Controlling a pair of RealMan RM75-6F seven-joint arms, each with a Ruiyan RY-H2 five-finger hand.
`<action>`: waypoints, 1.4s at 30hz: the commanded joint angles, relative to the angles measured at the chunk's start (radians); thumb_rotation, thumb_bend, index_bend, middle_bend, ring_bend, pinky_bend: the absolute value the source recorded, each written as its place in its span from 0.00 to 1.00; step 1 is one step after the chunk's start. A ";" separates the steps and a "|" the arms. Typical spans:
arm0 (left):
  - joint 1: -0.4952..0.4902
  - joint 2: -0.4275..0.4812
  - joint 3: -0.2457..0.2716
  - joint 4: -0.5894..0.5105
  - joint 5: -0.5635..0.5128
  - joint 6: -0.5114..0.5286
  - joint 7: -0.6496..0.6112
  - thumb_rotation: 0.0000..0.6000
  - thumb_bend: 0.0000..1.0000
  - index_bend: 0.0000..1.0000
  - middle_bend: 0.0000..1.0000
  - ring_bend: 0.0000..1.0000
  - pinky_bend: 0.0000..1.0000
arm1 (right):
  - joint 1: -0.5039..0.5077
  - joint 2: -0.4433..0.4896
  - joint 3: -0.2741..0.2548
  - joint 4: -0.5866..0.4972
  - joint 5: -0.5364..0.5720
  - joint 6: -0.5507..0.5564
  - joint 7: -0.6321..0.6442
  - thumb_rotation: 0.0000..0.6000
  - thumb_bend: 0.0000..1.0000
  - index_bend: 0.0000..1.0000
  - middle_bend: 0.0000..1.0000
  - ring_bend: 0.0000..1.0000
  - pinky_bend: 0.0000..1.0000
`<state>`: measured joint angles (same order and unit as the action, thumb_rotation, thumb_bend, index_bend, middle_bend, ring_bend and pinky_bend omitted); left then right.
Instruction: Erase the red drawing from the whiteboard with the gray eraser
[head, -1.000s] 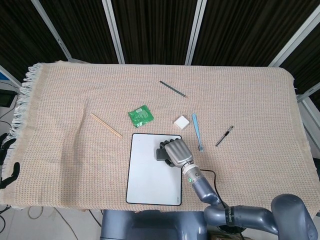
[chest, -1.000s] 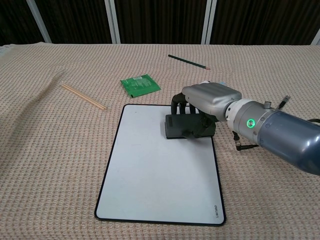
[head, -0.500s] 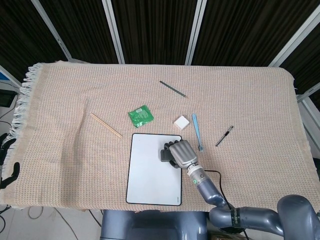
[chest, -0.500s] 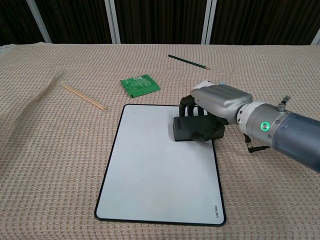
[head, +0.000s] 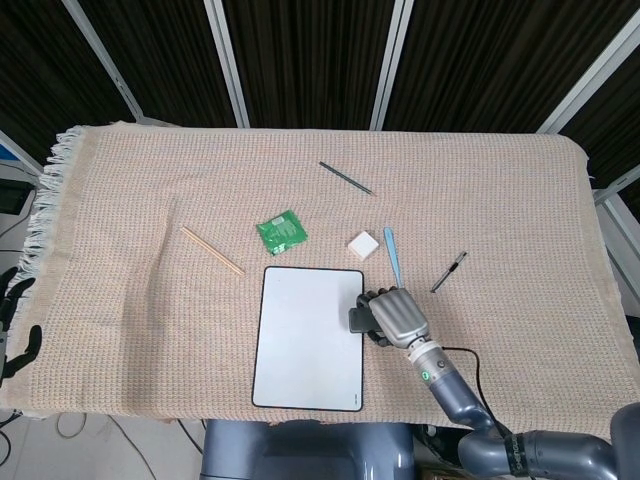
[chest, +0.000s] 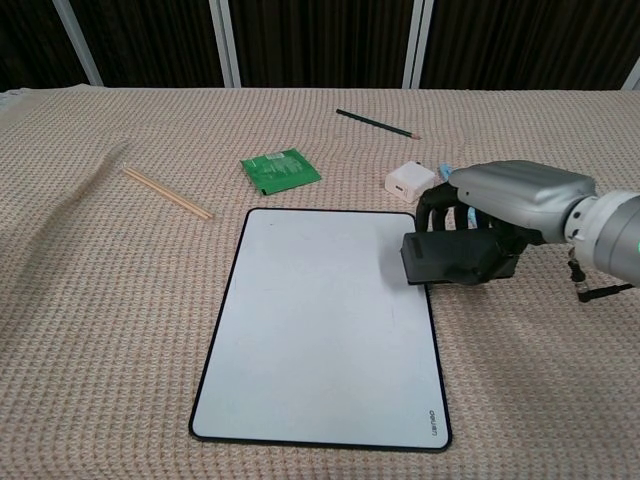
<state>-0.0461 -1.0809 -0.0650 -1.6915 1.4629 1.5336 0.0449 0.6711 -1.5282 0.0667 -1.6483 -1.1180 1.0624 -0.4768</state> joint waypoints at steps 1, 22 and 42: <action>0.000 -0.001 0.000 0.000 0.000 -0.001 0.002 1.00 0.47 0.15 0.01 0.00 0.00 | -0.027 0.034 -0.020 -0.010 -0.023 0.012 0.033 1.00 0.43 0.51 0.48 0.46 0.49; 0.001 -0.006 0.000 -0.001 0.000 0.004 0.010 1.00 0.47 0.15 0.01 0.00 0.00 | -0.089 0.047 -0.047 0.148 -0.062 -0.031 0.156 1.00 0.25 0.32 0.31 0.29 0.32; -0.001 -0.006 -0.001 0.000 -0.002 0.000 0.008 1.00 0.47 0.15 0.01 0.00 0.00 | -0.234 0.263 -0.042 -0.158 -0.121 0.185 0.169 1.00 0.10 0.10 0.12 0.14 0.18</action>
<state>-0.0471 -1.0866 -0.0663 -1.6919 1.4612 1.5336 0.0534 0.4664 -1.2935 0.0365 -1.7739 -1.2124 1.2152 -0.3317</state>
